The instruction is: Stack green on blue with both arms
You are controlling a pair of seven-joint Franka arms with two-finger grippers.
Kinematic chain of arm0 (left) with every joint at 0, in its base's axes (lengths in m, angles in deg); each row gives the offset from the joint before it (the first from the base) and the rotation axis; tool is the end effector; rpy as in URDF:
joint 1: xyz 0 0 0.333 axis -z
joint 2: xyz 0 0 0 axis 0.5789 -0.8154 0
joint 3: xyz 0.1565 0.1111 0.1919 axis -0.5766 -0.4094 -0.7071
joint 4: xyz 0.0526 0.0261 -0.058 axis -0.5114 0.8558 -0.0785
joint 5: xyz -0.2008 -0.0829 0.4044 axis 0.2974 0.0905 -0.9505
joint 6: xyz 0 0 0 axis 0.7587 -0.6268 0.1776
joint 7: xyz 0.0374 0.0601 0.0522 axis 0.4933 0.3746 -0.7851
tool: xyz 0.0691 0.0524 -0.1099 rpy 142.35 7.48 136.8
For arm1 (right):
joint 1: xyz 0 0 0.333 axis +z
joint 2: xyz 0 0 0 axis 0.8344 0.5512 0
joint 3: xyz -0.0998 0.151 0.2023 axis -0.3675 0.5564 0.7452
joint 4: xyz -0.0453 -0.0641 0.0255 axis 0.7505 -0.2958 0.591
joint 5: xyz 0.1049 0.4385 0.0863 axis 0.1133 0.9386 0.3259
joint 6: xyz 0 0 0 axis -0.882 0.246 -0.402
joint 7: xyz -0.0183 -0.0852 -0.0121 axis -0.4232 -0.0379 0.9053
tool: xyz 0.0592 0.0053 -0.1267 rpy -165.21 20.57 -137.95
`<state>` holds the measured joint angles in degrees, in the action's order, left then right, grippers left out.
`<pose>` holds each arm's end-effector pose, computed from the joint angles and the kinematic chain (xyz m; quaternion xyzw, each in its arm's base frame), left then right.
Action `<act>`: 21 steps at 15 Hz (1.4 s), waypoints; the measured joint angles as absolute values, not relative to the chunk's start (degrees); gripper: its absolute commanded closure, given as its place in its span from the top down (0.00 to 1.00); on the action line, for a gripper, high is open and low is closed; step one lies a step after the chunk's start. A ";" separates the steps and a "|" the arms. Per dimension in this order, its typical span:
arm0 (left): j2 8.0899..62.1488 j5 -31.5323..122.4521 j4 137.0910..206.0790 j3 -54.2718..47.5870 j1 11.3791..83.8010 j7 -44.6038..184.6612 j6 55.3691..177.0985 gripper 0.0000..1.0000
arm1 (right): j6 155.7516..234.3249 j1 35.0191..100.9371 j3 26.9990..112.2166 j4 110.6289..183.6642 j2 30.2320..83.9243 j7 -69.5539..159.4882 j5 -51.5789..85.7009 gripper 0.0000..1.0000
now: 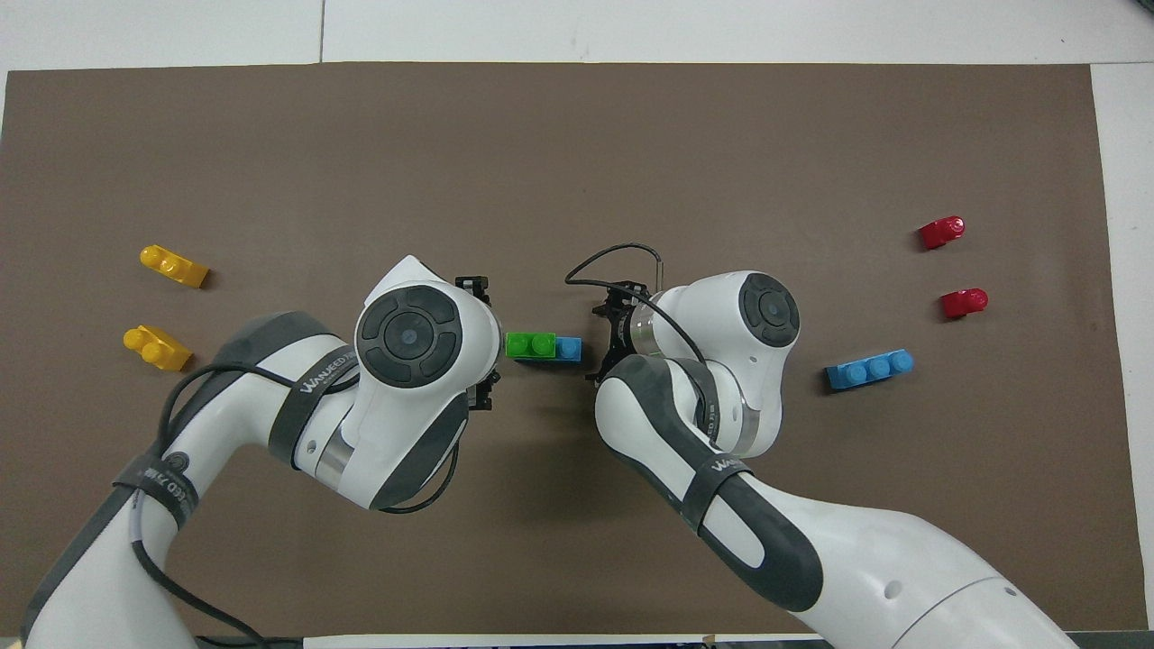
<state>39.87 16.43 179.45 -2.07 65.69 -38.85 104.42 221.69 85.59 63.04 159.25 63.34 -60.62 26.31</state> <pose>0.5214 -0.3552 0.2924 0.7211 0.6914 0.0305 0.0325 0.5610 0.3282 0.1538 -0.6314 0.7419 0.1712 0.1467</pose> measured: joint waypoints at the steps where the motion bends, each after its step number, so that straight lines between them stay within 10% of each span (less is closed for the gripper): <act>1: 41.06 16.43 179.44 -2.10 65.42 -38.79 103.36 1.00 | 220.21 84.34 62.98 159.05 62.53 -60.59 26.07 1.00; 12: 50.19 17.97 178.93 -2.94 51.90 -3.56 95.96 1.00 | 198.50 63.43 62.54 154.18 51.78 -21.45 11.32 1.00; 21: 53.79 18.88 175.41 -3.37 34.99 51.46 87.83 1.00 | 186.77 59.06 62.52 151.28 40.39 19.18 -5.95 1.00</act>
<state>53.79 18.88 175.41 -3.37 34.99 51.46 87.83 186.77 59.06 62.52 151.28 40.39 19.18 -5.95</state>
